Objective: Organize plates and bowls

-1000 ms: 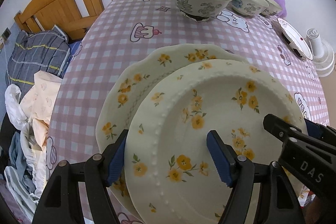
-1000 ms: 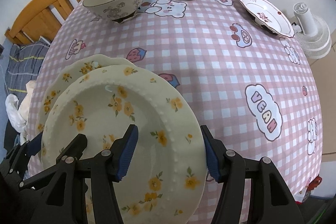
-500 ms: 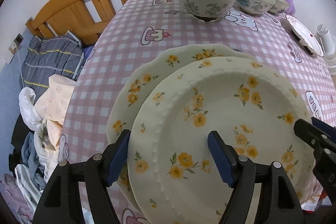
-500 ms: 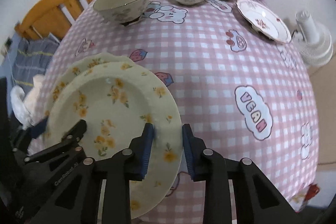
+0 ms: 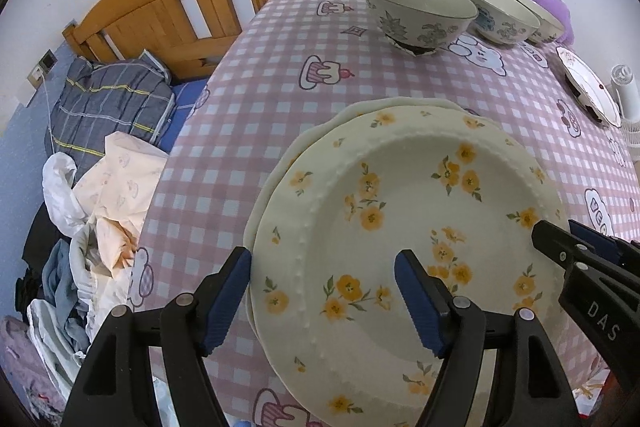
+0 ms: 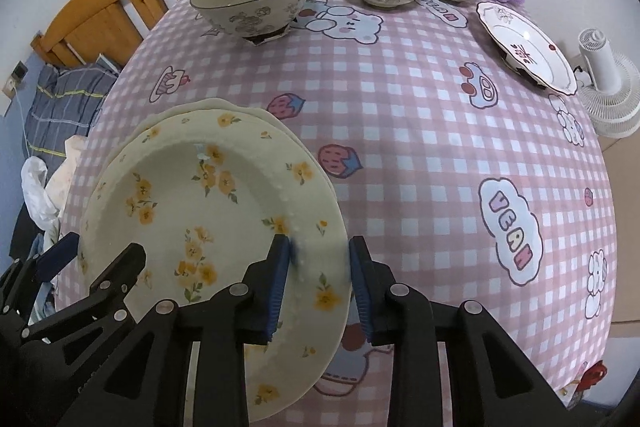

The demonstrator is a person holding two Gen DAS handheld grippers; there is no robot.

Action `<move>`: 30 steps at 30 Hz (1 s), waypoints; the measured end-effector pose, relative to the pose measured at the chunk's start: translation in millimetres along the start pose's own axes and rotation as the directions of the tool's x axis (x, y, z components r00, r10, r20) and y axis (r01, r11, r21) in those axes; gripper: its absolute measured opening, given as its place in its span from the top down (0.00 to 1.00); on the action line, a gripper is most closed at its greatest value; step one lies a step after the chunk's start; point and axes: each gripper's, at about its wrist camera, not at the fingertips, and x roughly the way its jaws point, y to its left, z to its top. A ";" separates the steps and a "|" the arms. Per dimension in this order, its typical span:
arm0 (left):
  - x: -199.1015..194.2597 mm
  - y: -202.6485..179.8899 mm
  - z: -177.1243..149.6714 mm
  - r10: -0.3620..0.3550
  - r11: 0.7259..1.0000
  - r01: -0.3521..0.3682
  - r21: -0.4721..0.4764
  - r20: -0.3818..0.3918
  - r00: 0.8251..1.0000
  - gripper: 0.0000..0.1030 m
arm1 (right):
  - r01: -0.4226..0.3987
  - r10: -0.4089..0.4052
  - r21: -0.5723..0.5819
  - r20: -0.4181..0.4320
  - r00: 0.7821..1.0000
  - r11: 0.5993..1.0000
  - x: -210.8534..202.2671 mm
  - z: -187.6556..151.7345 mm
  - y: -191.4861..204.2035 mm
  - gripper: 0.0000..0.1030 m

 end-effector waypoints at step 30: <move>-64.7 -101.7 39.0 -0.170 0.978 0.149 0.145 0.146 0.975 0.10 | -0.047 0.030 0.080 0.204 0.979 0.996 -69.5 16.4 -70.7 0.32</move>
